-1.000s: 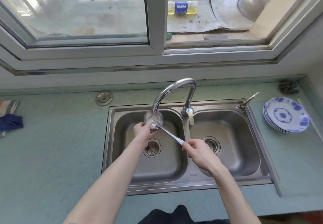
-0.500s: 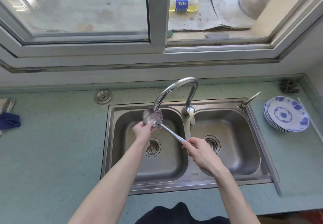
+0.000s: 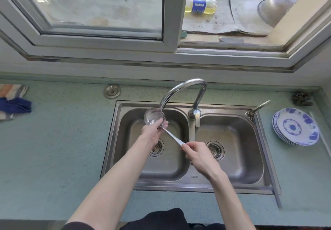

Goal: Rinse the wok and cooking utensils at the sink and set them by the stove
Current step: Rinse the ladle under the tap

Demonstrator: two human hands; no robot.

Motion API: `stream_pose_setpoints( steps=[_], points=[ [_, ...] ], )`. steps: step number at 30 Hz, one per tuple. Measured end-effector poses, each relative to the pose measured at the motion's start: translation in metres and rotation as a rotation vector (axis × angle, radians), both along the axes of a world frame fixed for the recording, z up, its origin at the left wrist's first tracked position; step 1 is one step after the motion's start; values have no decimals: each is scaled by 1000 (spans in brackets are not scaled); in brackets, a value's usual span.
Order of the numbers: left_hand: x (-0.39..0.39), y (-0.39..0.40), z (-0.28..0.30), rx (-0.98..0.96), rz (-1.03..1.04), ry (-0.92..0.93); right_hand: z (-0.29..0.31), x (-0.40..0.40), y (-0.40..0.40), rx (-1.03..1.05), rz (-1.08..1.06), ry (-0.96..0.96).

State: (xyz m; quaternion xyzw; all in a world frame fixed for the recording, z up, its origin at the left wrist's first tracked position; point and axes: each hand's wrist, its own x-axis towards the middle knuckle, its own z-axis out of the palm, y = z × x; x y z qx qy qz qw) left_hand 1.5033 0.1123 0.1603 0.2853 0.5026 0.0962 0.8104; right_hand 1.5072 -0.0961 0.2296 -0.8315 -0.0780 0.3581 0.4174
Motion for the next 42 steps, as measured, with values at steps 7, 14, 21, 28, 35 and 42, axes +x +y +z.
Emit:
stream_pose_setpoints(
  steps=[7,14,21,28,35,42],
  points=[
    [-6,1,-3,192,5,69,-5,-23,1,59,-105,42],
    [-27,10,1,620,-335,122,-4,-44,-5,88,-201,67],
    [-24,20,4,808,-426,193,1,-45,-6,116,-230,70],
    [-1,25,-5,745,-564,188,6,-30,-7,115,-288,89],
    [4,34,-13,861,-534,254,3,-19,-7,114,-241,58],
    [7,37,-12,986,-816,201,-4,-16,-5,17,-175,-52]
  ],
)
